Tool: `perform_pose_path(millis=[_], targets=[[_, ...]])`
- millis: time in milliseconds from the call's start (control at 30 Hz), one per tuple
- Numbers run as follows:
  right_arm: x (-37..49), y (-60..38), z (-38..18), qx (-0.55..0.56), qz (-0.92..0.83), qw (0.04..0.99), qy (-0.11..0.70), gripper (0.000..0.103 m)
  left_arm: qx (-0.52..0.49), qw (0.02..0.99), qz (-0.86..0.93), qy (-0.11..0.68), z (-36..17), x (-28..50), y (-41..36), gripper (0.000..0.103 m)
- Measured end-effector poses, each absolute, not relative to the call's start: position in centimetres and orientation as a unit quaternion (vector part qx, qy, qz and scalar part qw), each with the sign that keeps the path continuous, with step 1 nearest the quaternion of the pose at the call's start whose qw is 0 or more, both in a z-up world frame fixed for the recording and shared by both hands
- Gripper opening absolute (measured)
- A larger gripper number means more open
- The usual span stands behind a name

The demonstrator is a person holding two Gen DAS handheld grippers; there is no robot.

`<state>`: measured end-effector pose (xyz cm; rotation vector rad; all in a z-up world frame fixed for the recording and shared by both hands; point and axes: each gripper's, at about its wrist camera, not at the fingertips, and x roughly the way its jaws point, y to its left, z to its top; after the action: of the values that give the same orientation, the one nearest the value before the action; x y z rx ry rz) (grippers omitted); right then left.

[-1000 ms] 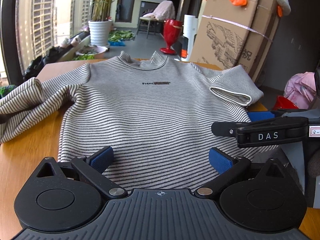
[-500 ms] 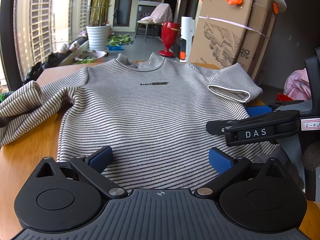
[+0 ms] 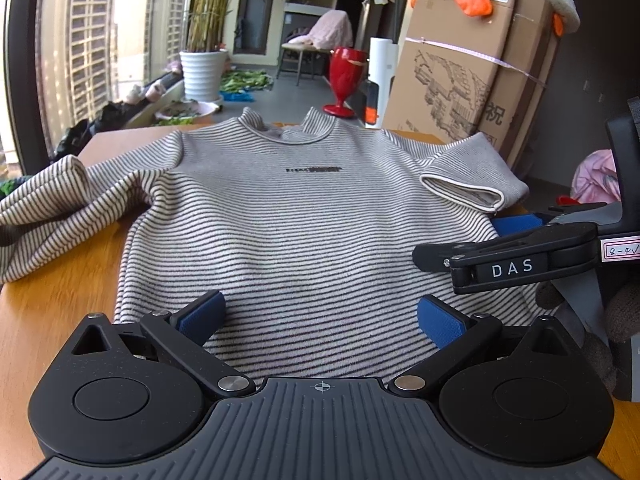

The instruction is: Fold clothes

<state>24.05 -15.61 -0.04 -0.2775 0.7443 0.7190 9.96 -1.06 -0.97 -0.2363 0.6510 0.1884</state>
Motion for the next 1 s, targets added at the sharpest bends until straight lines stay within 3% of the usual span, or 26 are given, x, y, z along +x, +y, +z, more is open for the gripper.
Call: perform_pose_path(millis=[700, 900, 1000], targets=[[18.6, -20.6, 0.4, -0.127, 0.341, 0.862, 0.352, 0.103, -0.111, 0.938, 0.071, 0.321, -1.0, 4.7, -4.8, 0.103], [17.6, -23.3, 1.0, -0.139, 0.382, 0.844, 0.351, 0.103, -0.233, 0.918, 0.008, 0.319, 0.0, 2.6, -4.0, 0.103], [16.8, -24.8, 2.8, -0.161, 0.372, 0.864, 0.3, 0.103, -0.258, 0.913, -0.009, 0.315, 1.1, 2.6, -3.8, 0.103]])
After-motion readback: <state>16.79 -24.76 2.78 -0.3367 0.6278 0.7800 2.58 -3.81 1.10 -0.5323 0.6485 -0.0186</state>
